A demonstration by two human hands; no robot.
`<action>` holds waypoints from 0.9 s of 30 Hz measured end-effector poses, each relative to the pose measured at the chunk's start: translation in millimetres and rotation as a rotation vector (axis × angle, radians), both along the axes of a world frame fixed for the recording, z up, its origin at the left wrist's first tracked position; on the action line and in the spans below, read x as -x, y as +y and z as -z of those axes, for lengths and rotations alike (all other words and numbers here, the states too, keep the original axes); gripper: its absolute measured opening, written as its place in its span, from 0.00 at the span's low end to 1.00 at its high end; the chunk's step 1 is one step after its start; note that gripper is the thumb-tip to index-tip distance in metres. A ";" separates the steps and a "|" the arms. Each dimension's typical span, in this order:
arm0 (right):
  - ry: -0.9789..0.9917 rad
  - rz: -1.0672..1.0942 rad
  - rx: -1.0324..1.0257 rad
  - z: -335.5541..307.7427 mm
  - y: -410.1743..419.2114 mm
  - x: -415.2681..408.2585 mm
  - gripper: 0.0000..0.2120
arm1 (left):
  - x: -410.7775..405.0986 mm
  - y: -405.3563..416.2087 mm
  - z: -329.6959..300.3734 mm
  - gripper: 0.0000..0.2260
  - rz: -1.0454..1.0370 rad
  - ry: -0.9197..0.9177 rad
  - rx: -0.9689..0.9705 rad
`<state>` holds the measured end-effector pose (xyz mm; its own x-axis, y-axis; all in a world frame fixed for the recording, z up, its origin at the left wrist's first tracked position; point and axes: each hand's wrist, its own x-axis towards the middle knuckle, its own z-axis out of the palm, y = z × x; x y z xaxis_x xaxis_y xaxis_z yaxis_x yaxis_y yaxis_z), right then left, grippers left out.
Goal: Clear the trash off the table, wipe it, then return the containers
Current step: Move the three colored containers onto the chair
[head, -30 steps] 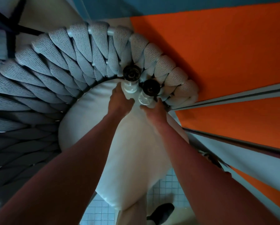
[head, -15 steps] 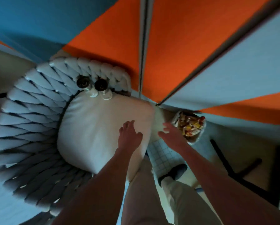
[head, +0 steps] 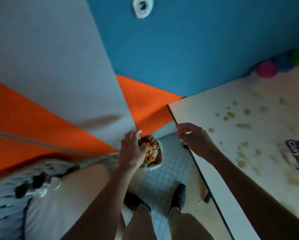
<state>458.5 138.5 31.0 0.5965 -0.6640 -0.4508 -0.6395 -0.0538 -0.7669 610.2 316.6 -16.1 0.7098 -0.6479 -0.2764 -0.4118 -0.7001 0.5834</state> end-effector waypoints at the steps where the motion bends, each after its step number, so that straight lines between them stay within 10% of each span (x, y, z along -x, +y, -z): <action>1: -0.018 0.047 0.034 -10.8 -24.4 19.4 0.10 | 11.8 -27.2 -12.9 0.24 0.041 -0.013 0.021; 27: 0.019 0.483 0.347 15.7 -461.5 193.9 0.17 | 170.4 -473.0 -54.6 0.27 0.472 0.027 -0.025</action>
<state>264.6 -323.0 15.3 0.1844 -0.9687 -0.1664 -0.6673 0.0009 -0.7448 439.8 -156.3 38.5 0.3312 -0.8909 -0.3108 -0.6735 -0.4539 0.5834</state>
